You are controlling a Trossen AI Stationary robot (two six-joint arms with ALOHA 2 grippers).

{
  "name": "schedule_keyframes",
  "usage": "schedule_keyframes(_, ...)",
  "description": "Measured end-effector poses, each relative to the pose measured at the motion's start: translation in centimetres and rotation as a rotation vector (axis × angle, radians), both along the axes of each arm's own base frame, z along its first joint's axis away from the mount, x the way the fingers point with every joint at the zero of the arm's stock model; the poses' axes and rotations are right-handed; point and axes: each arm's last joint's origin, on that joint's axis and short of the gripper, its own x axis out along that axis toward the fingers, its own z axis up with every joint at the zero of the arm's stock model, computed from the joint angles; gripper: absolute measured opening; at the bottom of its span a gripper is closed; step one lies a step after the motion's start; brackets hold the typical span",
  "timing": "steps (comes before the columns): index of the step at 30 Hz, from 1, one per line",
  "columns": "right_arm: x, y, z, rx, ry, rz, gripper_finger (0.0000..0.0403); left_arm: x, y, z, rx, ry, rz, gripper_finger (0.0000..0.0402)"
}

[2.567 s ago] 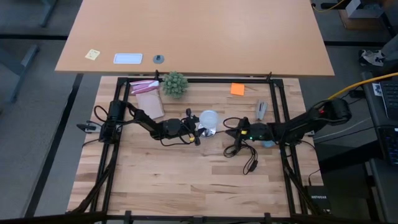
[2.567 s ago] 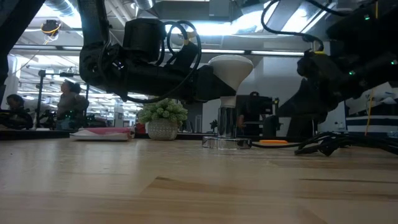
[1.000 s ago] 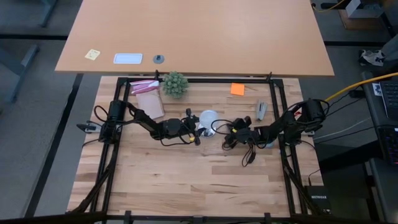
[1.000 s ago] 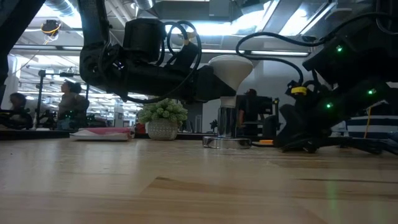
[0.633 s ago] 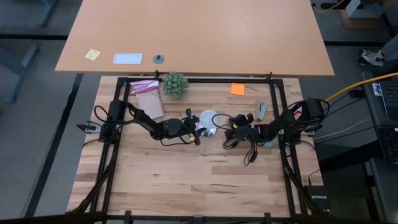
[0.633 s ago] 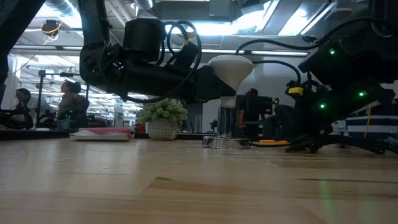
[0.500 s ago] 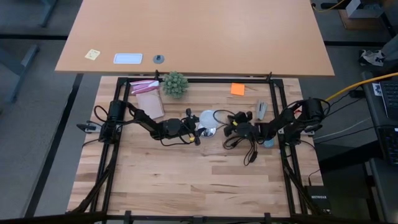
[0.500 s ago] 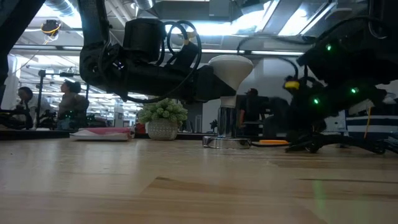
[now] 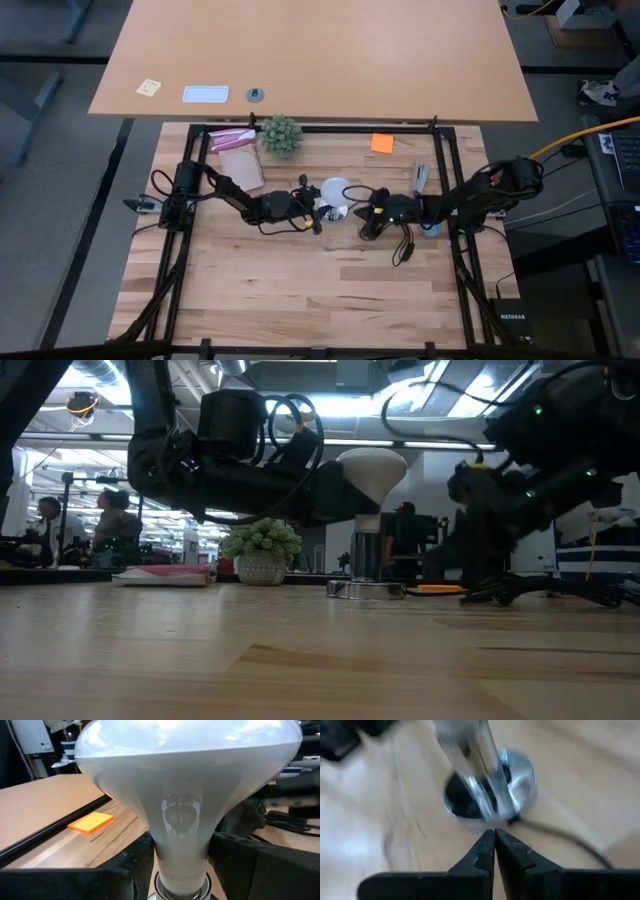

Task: Screw lightbulb
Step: Insert the lightbulb into the lamp

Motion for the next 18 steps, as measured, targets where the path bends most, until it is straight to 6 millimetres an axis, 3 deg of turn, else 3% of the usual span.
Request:
schedule_keyframes(5,-0.6,1.0,-1.4,-0.031,0.122,-0.042,0.0024,0.0,-0.5,0.0,-0.001,0.000,-0.022,0.0159)
schedule_keyframes(18,-0.2,1.0,-3.4,-0.165,0.127,-0.205,0.0024,0.0,-1.6,-0.1,-0.030,0.007,-0.055,0.0159)
